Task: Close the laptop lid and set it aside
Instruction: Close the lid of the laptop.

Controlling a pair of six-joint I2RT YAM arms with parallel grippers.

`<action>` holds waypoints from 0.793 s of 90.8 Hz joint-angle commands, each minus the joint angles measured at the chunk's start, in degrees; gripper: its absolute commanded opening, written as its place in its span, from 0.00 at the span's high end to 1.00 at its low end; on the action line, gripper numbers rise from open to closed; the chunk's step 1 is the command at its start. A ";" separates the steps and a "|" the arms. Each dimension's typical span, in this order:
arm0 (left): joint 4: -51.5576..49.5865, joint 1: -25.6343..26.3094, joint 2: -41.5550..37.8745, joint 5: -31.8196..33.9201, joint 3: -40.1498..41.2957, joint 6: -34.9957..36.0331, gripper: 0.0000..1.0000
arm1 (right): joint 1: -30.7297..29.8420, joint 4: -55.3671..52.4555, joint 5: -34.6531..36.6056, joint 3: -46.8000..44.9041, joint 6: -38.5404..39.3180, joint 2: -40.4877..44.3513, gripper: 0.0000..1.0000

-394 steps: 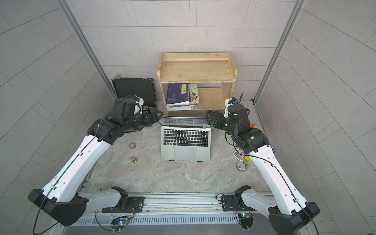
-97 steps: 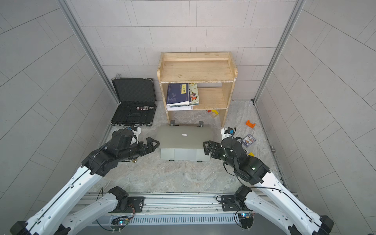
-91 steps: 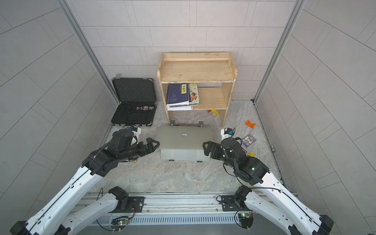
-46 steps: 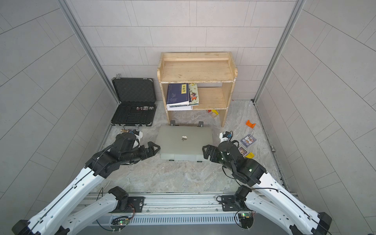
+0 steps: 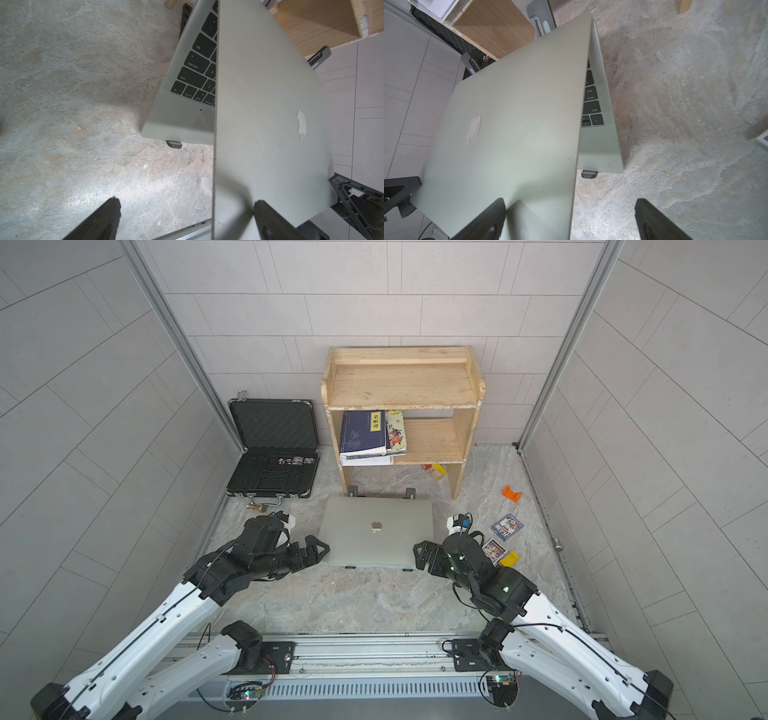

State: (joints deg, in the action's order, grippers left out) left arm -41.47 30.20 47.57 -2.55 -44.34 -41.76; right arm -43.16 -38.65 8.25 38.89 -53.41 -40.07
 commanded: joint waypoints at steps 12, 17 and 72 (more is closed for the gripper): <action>0.19 0.30 1.26 0.04 2.72 -0.94 0.00 | -0.32 1.74 0.92 -2.36 -0.35 -0.73 0.00; 0.68 0.31 1.58 0.00 3.20 -1.00 0.00 | -0.26 2.19 0.89 -2.79 -0.38 -1.00 0.00; 5.30 0.32 5.10 0.31 6.68 -1.14 0.00 | -0.26 6.97 1.38 -7.36 0.19 -4.94 0.00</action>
State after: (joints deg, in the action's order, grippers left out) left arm -36.56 30.30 51.99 -2.52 -38.94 -43.07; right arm -43.16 -31.94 8.25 32.71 -53.58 -44.49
